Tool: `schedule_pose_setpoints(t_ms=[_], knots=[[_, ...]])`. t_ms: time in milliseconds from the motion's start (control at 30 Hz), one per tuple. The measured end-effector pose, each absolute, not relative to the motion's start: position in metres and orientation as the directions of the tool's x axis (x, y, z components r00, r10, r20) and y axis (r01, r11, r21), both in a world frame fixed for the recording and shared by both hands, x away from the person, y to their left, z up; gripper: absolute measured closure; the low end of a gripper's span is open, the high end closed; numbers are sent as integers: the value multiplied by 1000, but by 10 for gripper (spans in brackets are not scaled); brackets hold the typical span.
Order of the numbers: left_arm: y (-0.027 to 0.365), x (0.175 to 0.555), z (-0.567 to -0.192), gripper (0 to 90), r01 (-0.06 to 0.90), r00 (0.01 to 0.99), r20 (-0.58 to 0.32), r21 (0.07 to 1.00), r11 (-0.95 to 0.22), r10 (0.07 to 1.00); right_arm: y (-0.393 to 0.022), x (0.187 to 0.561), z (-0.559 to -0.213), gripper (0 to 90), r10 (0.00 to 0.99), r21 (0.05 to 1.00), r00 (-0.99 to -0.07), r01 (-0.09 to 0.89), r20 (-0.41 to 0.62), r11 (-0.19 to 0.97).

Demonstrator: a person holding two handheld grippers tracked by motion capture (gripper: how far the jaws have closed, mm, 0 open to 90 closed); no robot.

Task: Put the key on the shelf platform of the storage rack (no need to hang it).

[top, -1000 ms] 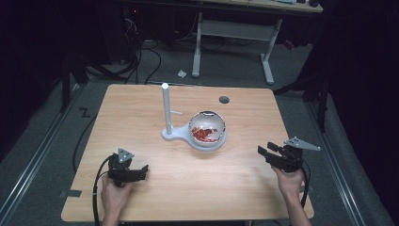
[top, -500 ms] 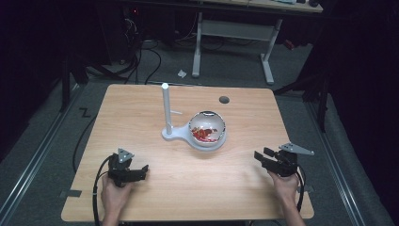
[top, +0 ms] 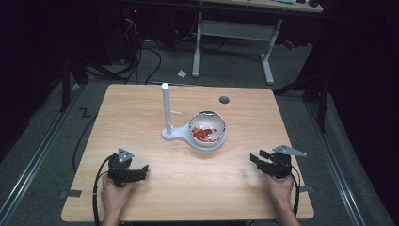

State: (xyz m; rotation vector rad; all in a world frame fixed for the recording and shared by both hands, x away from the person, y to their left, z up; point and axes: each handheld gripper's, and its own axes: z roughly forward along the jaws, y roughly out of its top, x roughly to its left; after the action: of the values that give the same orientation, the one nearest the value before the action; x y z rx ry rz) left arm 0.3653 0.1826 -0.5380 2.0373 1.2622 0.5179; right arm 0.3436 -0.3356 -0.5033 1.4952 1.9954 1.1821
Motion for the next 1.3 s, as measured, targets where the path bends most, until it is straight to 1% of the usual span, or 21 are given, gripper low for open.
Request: schedule_pose_setpoints(t_ms=[400, 800, 1033, 1167, 1233, 1300], knots=[[183, 365, -538, 97, 623, 451, -17, 721, -302, 892, -323, 349, -521, 460, 923, 780, -361, 612, 132, 127], [183, 365, -538, 98, 623, 451, -17, 721, -302, 892, -315, 354, -529, 452, 931, 754, -359, 630, 72, 185], [183, 365, -538, 97, 623, 452, -17, 721, -302, 892, -312, 355, -530, 432, 933, 738, -356, 644, 54, 203], [183, 365, -538, 98, 623, 452, -17, 721, -302, 892, -305, 353, -530, 418, 928, 731, -372, 626, -27, 272], [183, 365, -538, 98, 623, 452, -16, 721, -302, 892, -306, 354, -530, 398, 930, 729, -367, 632, -18, 263], [183, 365, -538, 98, 623, 452, -16, 721, -303, 892, -305, 354, -530, 397, 930, 729, -366, 632, -18, 263]])
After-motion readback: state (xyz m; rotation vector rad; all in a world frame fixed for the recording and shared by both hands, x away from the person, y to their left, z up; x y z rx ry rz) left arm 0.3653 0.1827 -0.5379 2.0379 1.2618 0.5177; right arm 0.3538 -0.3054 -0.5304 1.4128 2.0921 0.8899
